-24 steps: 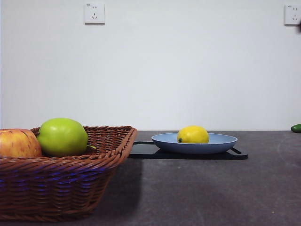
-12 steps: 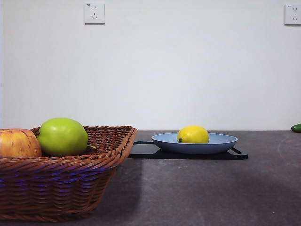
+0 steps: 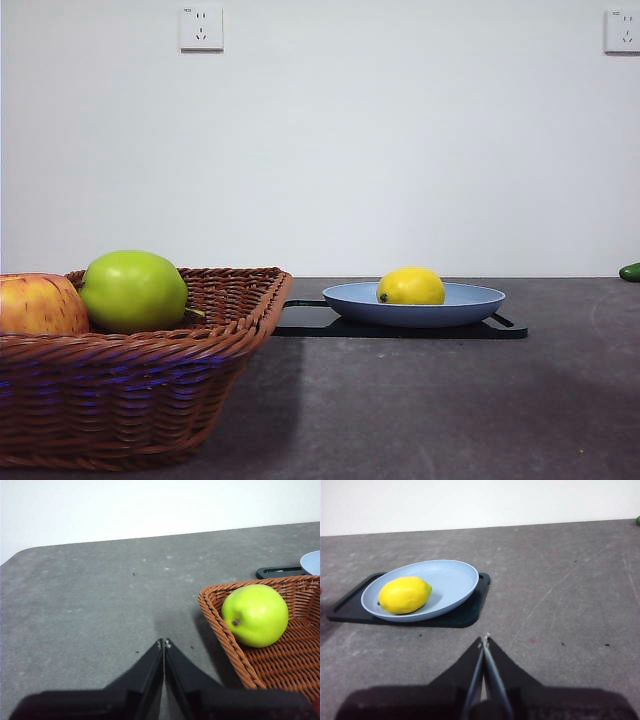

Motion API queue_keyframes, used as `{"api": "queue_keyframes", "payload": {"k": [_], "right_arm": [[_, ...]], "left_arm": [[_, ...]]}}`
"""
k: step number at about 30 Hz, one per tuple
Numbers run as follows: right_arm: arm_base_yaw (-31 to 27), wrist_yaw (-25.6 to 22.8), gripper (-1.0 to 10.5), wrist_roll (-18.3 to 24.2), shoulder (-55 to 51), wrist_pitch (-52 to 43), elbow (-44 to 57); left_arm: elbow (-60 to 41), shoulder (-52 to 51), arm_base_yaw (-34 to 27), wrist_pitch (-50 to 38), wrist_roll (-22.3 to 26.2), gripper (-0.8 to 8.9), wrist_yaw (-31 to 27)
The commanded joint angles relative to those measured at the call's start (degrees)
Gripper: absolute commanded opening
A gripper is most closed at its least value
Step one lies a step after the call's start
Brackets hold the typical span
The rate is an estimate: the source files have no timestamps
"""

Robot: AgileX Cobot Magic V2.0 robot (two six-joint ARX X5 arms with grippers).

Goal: Take the lemon from the basket,put the lemon in the plate,hand out the plate

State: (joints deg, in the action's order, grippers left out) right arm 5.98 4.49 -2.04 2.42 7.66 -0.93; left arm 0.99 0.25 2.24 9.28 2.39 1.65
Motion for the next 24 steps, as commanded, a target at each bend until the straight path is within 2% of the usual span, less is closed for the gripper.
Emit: {"api": "queue_keyframes", "payload": {"k": [1,24], "right_arm": [[-0.02,-0.09,0.0,1.07,-0.57,1.16,0.46],[-0.02,-0.33,0.0,1.07,-0.66,2.14,0.44]], "left_arm": [[-0.57,-0.15,-0.17,-0.68,0.39,0.09,0.04],[-0.57,-0.15,-0.17,-0.68,0.39,0.09,0.02]]}}
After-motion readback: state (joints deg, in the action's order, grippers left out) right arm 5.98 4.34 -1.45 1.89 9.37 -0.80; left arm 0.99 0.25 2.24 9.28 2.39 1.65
